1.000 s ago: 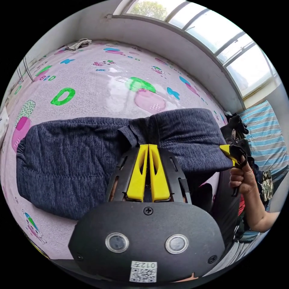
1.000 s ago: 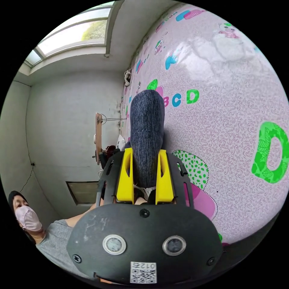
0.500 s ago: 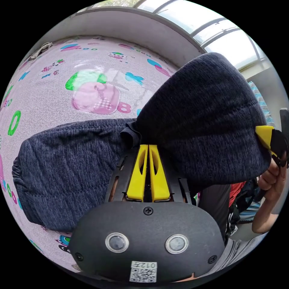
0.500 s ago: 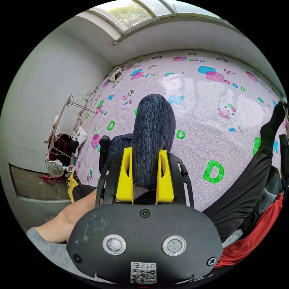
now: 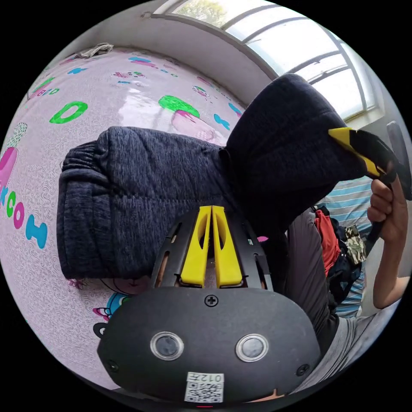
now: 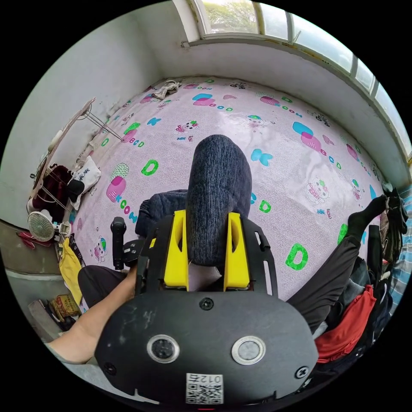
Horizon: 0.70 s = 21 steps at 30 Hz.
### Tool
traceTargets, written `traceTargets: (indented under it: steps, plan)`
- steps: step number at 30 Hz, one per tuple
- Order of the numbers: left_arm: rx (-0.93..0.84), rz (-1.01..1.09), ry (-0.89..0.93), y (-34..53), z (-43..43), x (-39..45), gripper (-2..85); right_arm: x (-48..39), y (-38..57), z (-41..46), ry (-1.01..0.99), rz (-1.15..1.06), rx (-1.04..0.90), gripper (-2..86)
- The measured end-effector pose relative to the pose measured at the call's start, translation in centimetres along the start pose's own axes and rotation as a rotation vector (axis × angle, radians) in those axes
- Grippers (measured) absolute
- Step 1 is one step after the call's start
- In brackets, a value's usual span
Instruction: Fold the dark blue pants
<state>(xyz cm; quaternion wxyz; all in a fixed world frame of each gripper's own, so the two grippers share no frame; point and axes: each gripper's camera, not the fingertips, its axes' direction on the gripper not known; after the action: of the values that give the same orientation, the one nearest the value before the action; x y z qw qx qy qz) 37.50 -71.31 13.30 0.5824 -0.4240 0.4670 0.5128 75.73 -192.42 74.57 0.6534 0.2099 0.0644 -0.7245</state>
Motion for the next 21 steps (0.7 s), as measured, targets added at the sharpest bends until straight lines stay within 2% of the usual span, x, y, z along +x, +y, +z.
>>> traceTargets:
  steps: [7,10,15,18,21]
  plan:
    - [0.026,-0.038,0.064,-1.8,-1.0,-0.7,0.5,-11.7,-1.3,6.4,0.008,-0.089,0.002,15.6]
    - [0.089,-0.15,0.084,-1.9,-3.3,-1.4,0.5,-13.9,-0.9,9.0,-0.014,-0.148,-0.037,15.3]
    - [0.152,-0.301,-0.061,-2.2,-10.0,-2.5,0.7,-12.9,0.5,9.3,-0.038,-0.16,-0.011,14.1]
    - [0.225,-0.354,-0.034,-1.8,-14.1,-4.0,0.8,-9.6,1.3,8.8,-0.136,-0.131,-0.003,13.1]
    - [0.172,-0.371,-0.054,-3.3,-14.8,-6.1,0.8,-6.3,2.9,8.1,-0.241,-0.143,0.036,10.6]
